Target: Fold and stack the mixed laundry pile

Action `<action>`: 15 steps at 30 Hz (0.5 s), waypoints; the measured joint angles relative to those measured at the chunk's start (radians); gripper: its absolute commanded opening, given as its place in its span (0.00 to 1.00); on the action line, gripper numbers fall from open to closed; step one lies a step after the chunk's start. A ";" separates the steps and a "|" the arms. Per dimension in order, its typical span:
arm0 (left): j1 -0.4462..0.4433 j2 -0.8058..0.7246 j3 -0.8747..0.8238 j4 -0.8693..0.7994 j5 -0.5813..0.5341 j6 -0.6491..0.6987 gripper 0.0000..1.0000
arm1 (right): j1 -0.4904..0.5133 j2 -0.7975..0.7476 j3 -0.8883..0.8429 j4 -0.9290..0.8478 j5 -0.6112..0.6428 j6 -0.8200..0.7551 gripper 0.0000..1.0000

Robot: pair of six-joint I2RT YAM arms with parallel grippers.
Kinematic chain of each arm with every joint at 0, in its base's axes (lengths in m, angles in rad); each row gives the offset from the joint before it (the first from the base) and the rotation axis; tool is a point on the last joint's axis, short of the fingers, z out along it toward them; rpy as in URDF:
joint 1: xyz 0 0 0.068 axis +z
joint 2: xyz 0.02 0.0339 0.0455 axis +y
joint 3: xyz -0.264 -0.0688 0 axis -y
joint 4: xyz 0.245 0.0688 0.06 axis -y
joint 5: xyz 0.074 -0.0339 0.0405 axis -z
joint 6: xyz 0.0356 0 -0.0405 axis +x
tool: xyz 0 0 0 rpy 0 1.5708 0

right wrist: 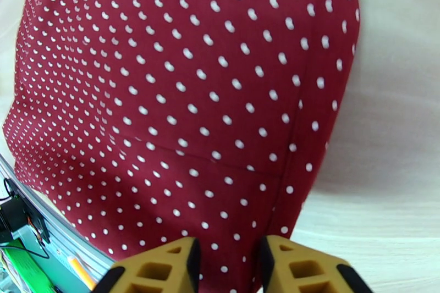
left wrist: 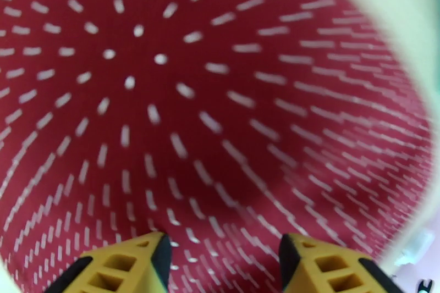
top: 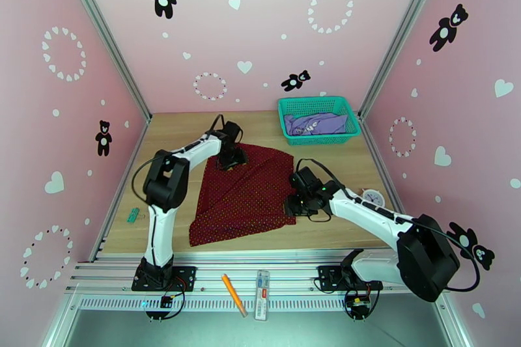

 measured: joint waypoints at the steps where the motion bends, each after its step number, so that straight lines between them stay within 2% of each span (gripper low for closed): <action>1: 0.000 0.009 0.039 -0.013 -0.023 0.008 0.58 | 0.000 0.000 -0.006 0.002 -0.004 0.004 0.25; 5: 0.008 0.084 0.156 -0.055 -0.090 0.032 0.58 | 0.000 0.038 -0.008 0.013 -0.019 0.009 0.15; 8: 0.028 0.125 0.223 -0.102 -0.114 0.042 0.58 | 0.001 0.108 -0.008 0.028 -0.027 0.010 0.15; 11: 0.066 0.172 0.292 -0.134 -0.134 0.052 0.58 | 0.002 0.178 0.013 0.029 -0.037 0.004 0.16; 15: 0.114 0.221 0.380 -0.172 -0.137 0.060 0.57 | 0.003 0.264 0.100 0.032 -0.043 -0.019 0.25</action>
